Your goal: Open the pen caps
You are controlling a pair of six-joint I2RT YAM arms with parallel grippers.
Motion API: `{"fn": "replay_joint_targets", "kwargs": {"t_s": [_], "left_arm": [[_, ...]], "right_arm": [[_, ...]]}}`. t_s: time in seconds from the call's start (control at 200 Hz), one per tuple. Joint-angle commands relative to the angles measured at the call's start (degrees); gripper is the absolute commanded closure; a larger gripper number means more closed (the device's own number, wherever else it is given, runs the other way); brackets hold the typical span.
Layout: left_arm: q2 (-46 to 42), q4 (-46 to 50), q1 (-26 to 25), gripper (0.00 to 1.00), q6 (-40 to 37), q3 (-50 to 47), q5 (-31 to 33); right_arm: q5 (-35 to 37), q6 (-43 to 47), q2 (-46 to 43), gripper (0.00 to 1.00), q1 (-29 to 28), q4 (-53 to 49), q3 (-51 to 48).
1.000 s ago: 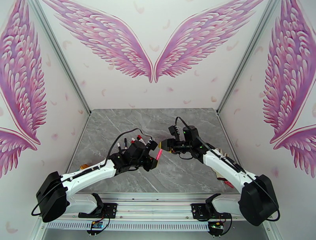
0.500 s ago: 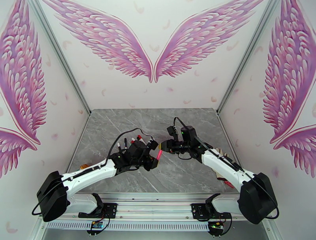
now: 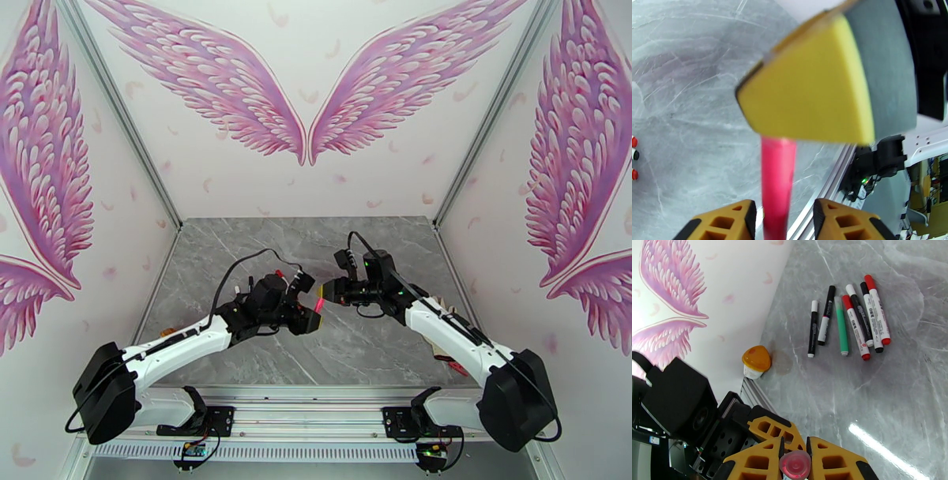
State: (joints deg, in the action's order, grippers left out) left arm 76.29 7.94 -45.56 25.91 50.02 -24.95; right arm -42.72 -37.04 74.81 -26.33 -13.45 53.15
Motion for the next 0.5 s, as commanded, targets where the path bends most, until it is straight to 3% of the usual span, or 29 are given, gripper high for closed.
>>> {"fn": "replay_joint_targets", "kwargs": {"t_s": [0.0, 0.18, 0.29, 0.39, 0.495], "left_arm": [[-0.6, -2.7, 1.3, 0.56, 1.1, 0.3, -4.9], [0.4, -4.7, 1.9, 0.60, 1.4, 0.0, -8.1], [0.9, -5.0, 1.9, 0.69, 1.5, -0.4, -8.9], [0.7, -4.5, 1.8, 0.84, 1.0, -1.3, -7.7], [0.3, -4.6, 1.8, 0.90, 0.6, -2.9, -6.6]], "right_arm": [[-2.6, 0.6, -1.7, 0.85, -0.7, 2.0, 1.2], [-3.4, 0.3, -2.3, 0.87, -1.1, 3.6, 0.3], [-3.1, 0.0, -2.4, 0.88, -1.2, 4.2, -0.3], [-1.7, -0.5, -2.8, 0.90, -1.1, 4.8, -0.7], [-0.4, -0.8, -3.2, 0.91, -1.2, 5.0, -0.7]]}}
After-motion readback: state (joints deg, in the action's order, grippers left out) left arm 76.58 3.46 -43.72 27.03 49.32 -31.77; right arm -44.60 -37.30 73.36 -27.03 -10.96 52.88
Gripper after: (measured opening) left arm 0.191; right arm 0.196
